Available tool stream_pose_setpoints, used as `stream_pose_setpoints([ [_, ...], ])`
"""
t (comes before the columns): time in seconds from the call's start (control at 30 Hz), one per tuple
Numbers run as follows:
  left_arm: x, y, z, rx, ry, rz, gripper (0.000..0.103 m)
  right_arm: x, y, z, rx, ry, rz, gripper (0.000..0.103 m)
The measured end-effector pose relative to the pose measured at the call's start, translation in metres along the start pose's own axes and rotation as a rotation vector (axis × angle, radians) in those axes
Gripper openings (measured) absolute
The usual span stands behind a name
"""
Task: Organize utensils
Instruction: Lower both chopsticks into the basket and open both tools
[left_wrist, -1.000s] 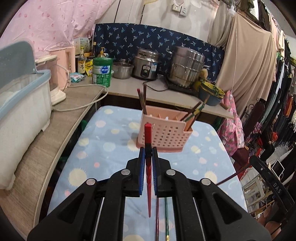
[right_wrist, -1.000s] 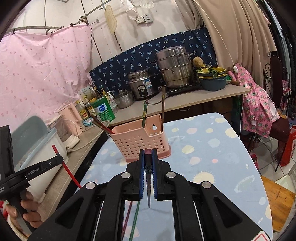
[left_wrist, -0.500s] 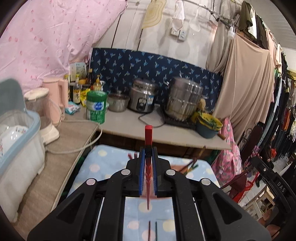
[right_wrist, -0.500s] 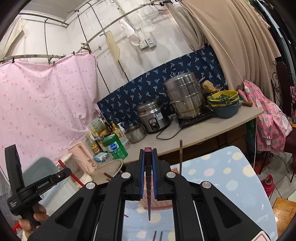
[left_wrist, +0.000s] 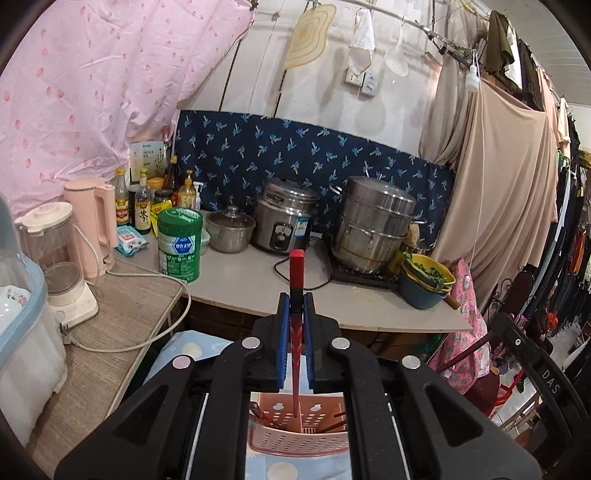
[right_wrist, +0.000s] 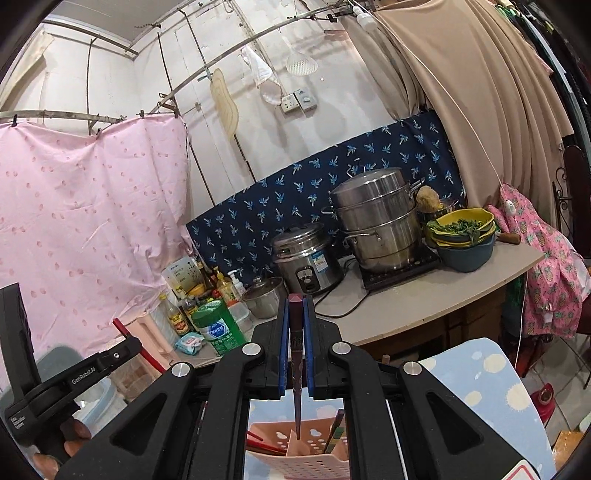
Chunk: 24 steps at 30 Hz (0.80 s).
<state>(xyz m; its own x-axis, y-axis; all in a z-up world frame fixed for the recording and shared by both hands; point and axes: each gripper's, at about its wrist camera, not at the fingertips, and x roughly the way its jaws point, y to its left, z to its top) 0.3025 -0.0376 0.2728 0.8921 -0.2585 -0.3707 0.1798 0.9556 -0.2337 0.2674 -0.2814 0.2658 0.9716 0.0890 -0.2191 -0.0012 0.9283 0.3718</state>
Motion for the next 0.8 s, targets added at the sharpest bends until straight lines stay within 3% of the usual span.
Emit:
stream_pose_setpoints([
  [0.5,0.067,0.016,-0.042,-0.003,0.14,0.051,0.007,0.065,-0.029,-0.058,0.019,0.175,-0.052,0.007],
  [0.7,0.073,0.014,-0.049,0.008,0.148,0.074,0.008,0.065,-0.034,-0.065,0.026,0.186,-0.056,0.015],
  [0.8,0.071,0.014,-0.051,0.003,0.153,0.081,0.014,0.061,-0.033,-0.065,0.024,0.178,-0.054,0.018],
])
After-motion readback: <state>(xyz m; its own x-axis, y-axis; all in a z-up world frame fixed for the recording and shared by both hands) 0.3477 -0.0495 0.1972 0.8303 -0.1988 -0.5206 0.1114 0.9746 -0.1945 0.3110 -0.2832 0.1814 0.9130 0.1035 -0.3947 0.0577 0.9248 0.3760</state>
